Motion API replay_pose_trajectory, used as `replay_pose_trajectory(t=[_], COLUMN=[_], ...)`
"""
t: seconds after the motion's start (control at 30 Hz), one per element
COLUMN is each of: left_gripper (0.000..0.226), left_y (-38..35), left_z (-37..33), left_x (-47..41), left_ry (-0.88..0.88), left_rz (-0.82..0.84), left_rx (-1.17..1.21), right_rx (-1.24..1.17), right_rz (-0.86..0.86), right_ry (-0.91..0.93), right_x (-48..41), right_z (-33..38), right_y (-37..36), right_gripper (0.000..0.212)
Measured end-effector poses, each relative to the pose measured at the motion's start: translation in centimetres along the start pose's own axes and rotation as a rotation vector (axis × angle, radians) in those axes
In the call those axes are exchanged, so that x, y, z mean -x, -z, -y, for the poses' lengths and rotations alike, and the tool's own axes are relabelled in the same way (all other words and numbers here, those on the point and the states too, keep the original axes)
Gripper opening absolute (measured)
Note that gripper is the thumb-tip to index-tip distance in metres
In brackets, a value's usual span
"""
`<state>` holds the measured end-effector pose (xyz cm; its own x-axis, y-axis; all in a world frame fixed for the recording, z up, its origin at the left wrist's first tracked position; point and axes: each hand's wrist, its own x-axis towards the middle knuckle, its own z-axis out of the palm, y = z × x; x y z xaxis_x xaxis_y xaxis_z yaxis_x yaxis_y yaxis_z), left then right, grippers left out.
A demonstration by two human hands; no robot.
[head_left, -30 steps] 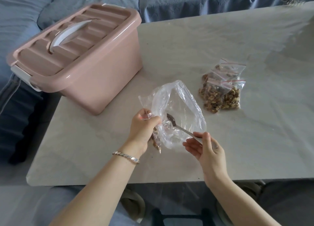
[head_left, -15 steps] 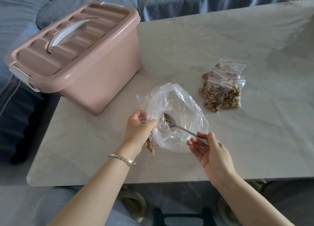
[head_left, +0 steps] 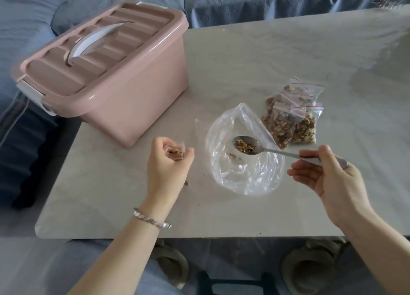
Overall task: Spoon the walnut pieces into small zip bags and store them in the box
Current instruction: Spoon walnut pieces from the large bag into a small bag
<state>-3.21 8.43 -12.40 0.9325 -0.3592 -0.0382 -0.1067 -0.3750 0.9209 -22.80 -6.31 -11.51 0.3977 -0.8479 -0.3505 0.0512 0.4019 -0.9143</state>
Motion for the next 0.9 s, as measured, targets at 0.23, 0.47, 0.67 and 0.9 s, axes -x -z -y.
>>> replay_pose_trajectory(t=[0.23, 0.47, 0.67, 0.9], left_gripper=[0.032, 0.024, 0.028, 0.033], left_y=[0.6, -4.0, -5.2, -4.8], left_z=[-3.5, -1.6, 1.4, 1.3], left_x=[2.9, 3.7, 3.8, 4.2], left_ry=[-0.278, -0.237, -0.14, -0.173], left_rz=[-0.013, 0.336, 0.328, 0.396], left_rx=[0.28, 0.01, -0.009, -0.02], right_rx=[-0.003, 0.071, 0.167, 0.309], right_rz=[0.019, -0.016, -0.018, 0.065], right_ry=[0.07, 0.104, 0.12, 0.14], right_x=[0.2, 0.4, 0.5, 1.2], right_z=[2.4, 4.8, 5.8, 6.1], right_y=[0.2, 1.2, 1.0, -1.7], right_gripper=[0.039, 0.045, 0.047, 0.048])
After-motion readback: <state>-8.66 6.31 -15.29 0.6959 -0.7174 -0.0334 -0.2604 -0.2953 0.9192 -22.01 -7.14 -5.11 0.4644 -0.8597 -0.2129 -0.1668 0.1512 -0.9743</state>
